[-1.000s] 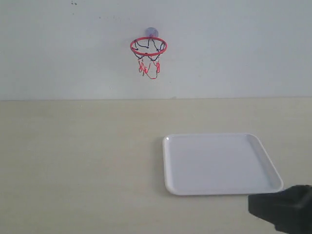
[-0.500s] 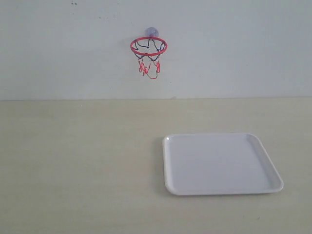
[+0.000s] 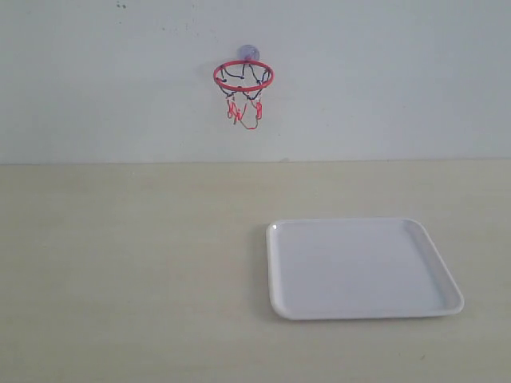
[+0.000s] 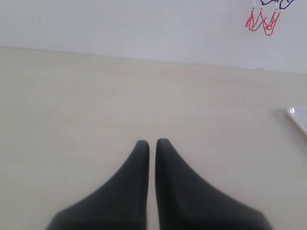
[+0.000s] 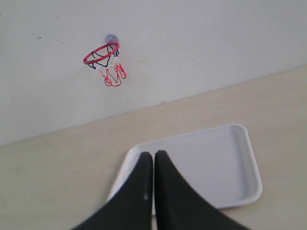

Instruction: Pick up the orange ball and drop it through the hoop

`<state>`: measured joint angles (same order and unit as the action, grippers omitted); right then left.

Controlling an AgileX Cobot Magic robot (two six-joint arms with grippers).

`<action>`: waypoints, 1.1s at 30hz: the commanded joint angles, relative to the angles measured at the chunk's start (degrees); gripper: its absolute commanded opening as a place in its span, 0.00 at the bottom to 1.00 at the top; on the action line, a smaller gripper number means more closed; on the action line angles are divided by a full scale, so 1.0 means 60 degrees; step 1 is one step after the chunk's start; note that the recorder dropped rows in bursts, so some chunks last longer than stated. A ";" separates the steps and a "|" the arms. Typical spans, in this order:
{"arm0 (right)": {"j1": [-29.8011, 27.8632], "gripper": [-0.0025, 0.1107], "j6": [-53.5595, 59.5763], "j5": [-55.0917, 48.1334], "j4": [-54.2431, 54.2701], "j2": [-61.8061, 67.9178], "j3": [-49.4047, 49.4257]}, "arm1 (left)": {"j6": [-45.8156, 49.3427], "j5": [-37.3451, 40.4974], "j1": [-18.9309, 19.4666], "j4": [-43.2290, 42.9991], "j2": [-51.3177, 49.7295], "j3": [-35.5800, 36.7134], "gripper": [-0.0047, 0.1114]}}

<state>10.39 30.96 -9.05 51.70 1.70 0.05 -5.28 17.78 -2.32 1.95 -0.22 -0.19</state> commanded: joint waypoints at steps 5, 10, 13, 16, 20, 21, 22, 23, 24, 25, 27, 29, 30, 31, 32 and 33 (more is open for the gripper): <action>-0.0012 0.02 -0.7119 -0.1481 -0.8201 -0.0283 -0.0009 | -0.0050 -0.0030 -0.0013 -0.0010 0.0037 0.0031 0.08; -0.0012 0.02 -0.7006 -0.1678 -0.8245 -0.0283 -0.0009 | -0.0050 -0.0030 -0.0013 -0.0010 0.0037 0.0031 0.08; -0.0012 0.02 -0.7006 -0.1678 -0.8245 -0.0283 -0.0009 | -0.0050 -0.0030 -0.0013 -0.0010 0.0037 0.0031 0.08; -0.0012 0.02 -0.7024 -0.1678 -0.8245 -0.0283 -0.0009 | -0.0050 -0.0030 -0.0013 -0.0010 0.0037 0.0031 0.08; -0.0012 0.02 -0.7043 -0.1678 -0.8245 -0.0283 -0.0009 | -0.0050 -0.0030 -0.0013 -0.0010 0.0037 0.0031 0.08; -0.0012 0.02 -0.7043 -0.1678 -0.8245 -0.0283 -0.0009 | -0.0050 -0.0030 -0.0013 -0.0010 0.0037 0.0031 0.08; -0.0012 0.02 -0.7043 -0.1678 -0.8245 -0.0283 -0.0009 | -0.0050 -0.0030 -0.0013 -0.0010 0.0037 0.0031 0.08; -0.0012 0.02 -0.7043 -0.1678 -0.8245 -0.0283 -0.0009 | -0.0050 -0.0030 -0.0013 -0.0010 0.0037 0.0031 0.08; -0.0012 0.02 -0.7043 -0.1678 -0.8245 -0.0283 -0.0009 | -0.0050 -0.0030 -0.0013 -0.0010 0.0037 0.0031 0.08; -0.0012 0.02 -0.7043 -0.1678 -0.8245 -0.0283 -0.0009 | -0.0050 -0.0030 -0.0013 -0.0010 0.0037 0.0031 0.08; -0.0012 0.02 -0.7043 -0.1678 -0.8245 -0.0283 -0.0009 | -0.0050 -0.0030 -0.0013 -0.0010 0.0037 0.0031 0.08; -0.0012 0.02 -0.7043 -0.1678 -0.8245 -0.0283 -0.0009 | -0.0050 -0.0030 -0.0013 -0.0010 0.0037 0.0031 0.08; -0.0012 0.02 -0.7043 -0.1678 -0.8245 -0.0283 -0.0009 | -0.0050 -0.0030 -0.0013 -0.0010 0.0037 0.0031 0.08; -0.0012 0.02 -0.7043 -0.1678 -0.8245 -0.0283 -0.0009 | -0.0050 -0.0030 -0.0013 -0.0010 0.0037 0.0031 0.08; -0.0012 0.02 -0.7043 -0.1678 -0.8245 -0.0283 -0.0009 | -0.0050 -0.0030 -0.0013 -0.0010 0.0037 0.0031 0.08; -0.0012 0.02 -0.7043 -0.1678 -0.8245 -0.0283 -0.0009 | -0.0050 -0.0030 -0.0013 -0.0010 0.0037 0.0031 0.08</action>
